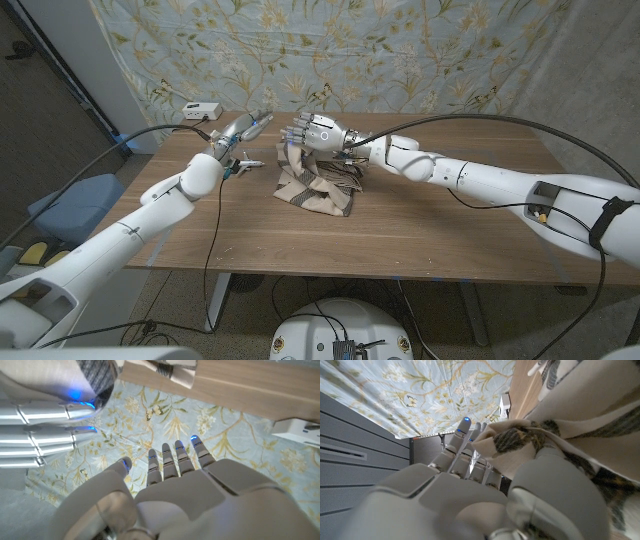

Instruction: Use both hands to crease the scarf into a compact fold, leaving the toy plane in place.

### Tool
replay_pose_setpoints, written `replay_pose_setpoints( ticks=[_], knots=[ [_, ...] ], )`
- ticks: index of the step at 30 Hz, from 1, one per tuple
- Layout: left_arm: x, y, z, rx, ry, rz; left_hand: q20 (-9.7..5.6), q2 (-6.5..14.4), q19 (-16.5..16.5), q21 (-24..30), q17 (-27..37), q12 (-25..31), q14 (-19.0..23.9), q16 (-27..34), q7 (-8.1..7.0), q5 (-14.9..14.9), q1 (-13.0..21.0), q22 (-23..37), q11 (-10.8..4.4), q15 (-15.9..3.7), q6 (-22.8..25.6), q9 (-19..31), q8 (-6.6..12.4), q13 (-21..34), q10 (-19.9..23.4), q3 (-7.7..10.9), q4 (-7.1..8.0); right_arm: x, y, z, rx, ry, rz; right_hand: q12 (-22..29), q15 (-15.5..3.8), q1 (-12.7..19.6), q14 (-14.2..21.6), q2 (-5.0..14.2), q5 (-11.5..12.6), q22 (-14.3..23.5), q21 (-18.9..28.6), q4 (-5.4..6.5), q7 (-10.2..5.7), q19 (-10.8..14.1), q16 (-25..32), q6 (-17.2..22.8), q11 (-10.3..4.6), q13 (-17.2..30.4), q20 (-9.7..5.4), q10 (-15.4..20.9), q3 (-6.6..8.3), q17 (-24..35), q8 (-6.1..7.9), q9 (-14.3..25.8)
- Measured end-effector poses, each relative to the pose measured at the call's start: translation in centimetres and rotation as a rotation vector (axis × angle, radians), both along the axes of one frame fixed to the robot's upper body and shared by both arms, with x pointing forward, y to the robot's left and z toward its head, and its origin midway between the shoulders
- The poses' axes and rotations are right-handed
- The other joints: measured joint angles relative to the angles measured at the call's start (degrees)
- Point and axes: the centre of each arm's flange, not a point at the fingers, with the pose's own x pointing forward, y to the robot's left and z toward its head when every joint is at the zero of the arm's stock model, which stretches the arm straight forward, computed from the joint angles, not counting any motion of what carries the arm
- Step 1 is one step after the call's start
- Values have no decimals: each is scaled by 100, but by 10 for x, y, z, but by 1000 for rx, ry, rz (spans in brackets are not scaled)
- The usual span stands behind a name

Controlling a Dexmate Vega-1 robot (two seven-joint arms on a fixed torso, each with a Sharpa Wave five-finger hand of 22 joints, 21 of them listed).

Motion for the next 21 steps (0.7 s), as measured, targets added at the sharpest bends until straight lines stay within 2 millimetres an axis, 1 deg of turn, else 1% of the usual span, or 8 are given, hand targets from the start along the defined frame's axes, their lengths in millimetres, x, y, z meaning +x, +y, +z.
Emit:
replay_pose_setpoints(
  ticks=[5,10,11,16,17,18,19,21],
  knots=[
    [-19,4,4,-41,-106,62,-21,-22,122,56,0,3,130,22,32,0,-21,-1,-18,-13,92,13,44,0,80,63,3,3,-5,12,96,28,-58,0,-1,-116,-26,4,0,0,-45,38,31,-20,0,-30,8,0,83,-70,-38,0,24,0],
    [-21,13,8,-63,-160,129,9,-52,153,79,0,3,130,22,10,-21,-51,-1,13,-14,131,13,44,0,110,63,4,-3,-1,14,124,32,-37,0,0,-152,-60,-21,0,0,-45,38,40,-65,0,-40,8,0,141,-70,-38,0,24,-4],
    [-31,7,0,-95,-173,121,9,-52,153,79,0,3,130,22,10,-21,-51,-1,13,-14,131,7,44,0,110,63,4,6,-9,21,199,72,-126,0,0,-152,-61,-21,0,0,-69,38,40,-48,0,-40,8,1,156,-70,-38,0,40,-9],
    [-33,14,1,-121,-200,161,9,-82,153,79,0,3,130,22,10,-21,-80,-1,13,-14,131,-4,44,0,110,63,4,-2,-6,26,236,75,-100,24,0,-154,-60,-19,0,-1,-106,15,68,-60,0,-36,8,-26,184,-70,-62,-15,46,-16],
    [-33,15,2,-129,-205,169,9,-82,153,79,0,2,130,22,10,-21,-81,-1,13,-14,131,0,44,0,110,63,4,-5,-6,27,251,76,-91,24,1,-241,-60,-1,0,7,-117,41,105,-83,0,-40,26,-26,207,-88,-88,-10,55,-16],
    [-41,12,-16,-170,-188,157,9,-82,153,79,0,3,130,22,10,-21,-80,-1,13,-14,131,5,44,-1,110,63,4,11,-24,36,385,176,-219,45,0,-363,-60,16,0,20,-138,79,130,-83,22,-31,50,-26,250,-108,-126,-5,68,-16],
    [-41,13,-16,-171,-188,158,9,-82,153,79,0,3,143,22,10,-21,-80,-1,13,-2,131,10,44,0,110,63,4,11,-28,39,428,205,-230,45,0,-491,-60,27,0,27,-152,119,181,-110,42,-24,76,-26,301,-106,-167,14,68,-16],
    [-43,15,-23,-199,-177,161,9,-71,153,79,0,3,160,22,10,-43,-94,-1,13,15,131,13,44,-1,110,63,4,13,-35,43,487,255,-237,68,0,-783,-60,16,-1,27,-227,160,282,-175,65,-29,215,-26,381,-103,-298,26,68,-16]
  ],
)
